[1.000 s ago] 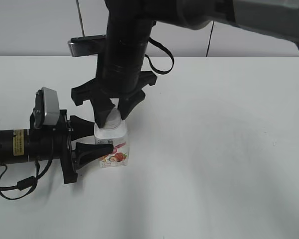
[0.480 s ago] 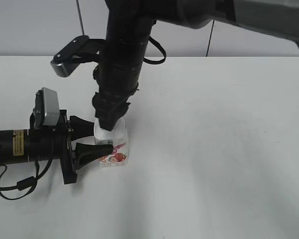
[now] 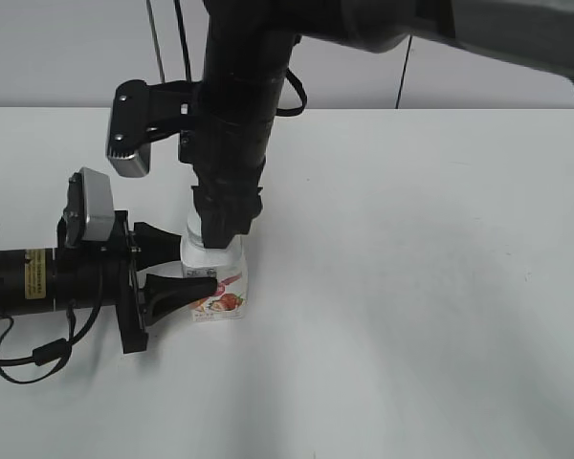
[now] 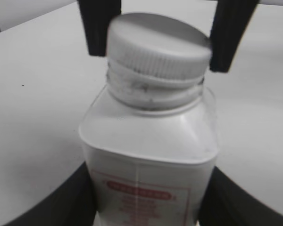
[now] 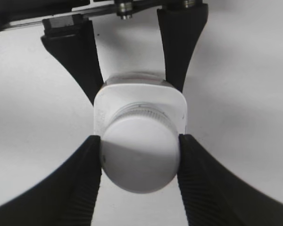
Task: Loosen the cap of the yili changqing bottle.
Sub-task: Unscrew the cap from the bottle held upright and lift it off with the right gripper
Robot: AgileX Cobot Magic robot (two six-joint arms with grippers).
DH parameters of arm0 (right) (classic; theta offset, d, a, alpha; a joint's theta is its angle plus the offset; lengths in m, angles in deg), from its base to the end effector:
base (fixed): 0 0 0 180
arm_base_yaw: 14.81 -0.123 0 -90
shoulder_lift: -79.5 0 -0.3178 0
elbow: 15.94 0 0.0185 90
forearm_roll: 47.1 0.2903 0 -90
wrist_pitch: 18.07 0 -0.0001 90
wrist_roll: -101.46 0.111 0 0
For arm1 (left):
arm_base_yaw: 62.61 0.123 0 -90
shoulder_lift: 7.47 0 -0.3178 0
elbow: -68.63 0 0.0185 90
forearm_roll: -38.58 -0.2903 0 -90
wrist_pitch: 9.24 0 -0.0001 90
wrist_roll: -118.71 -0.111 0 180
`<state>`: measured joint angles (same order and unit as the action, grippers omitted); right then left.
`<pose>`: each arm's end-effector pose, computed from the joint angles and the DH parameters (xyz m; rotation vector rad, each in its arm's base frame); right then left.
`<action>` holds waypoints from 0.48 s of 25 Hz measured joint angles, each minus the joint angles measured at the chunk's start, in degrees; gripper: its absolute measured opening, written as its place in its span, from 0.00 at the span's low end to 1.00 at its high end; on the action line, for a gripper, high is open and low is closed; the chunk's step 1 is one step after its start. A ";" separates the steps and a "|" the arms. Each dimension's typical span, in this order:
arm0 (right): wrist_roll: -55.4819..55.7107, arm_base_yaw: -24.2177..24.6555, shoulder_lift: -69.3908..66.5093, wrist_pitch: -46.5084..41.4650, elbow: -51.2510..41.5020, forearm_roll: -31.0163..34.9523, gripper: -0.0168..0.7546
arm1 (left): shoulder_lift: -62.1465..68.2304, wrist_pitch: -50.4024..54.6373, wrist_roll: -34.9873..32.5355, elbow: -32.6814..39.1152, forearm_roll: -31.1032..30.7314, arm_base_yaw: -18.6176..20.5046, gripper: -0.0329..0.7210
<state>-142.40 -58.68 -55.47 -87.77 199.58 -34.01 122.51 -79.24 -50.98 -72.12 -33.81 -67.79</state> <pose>0.3695 0.3879 0.2121 -2.2947 1.7819 0.2707 0.3045 -0.1274 0.0533 1.1848 1.5551 -0.8779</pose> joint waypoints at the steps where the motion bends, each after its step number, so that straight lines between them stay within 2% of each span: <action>1: 0.00 0.00 0.20 0.00 0.00 0.00 0.53 | 0.00 0.00 0.00 0.00 0.00 0.00 0.54; 5: 0.35 -0.04 2.09 0.00 0.00 0.16 0.53 | 0.00 0.00 0.00 0.00 -0.16 0.00 0.54; 7: 4.33 -0.04 2.98 0.00 0.00 0.28 0.53 | 0.00 0.00 0.00 0.00 -0.16 0.00 0.54; 9: 12.27 -0.04 3.49 0.00 0.00 0.28 0.53 | 0.00 0.00 0.00 0.00 -0.22 0.00 0.54; 12: 31.85 -0.04 3.74 0.00 0.00 -0.35 0.53 | 0.00 0.00 0.00 0.00 -0.22 0.00 0.54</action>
<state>-110.54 -58.72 -51.72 -87.77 199.58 -34.36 122.51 -79.24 -50.98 -72.12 -34.03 -67.79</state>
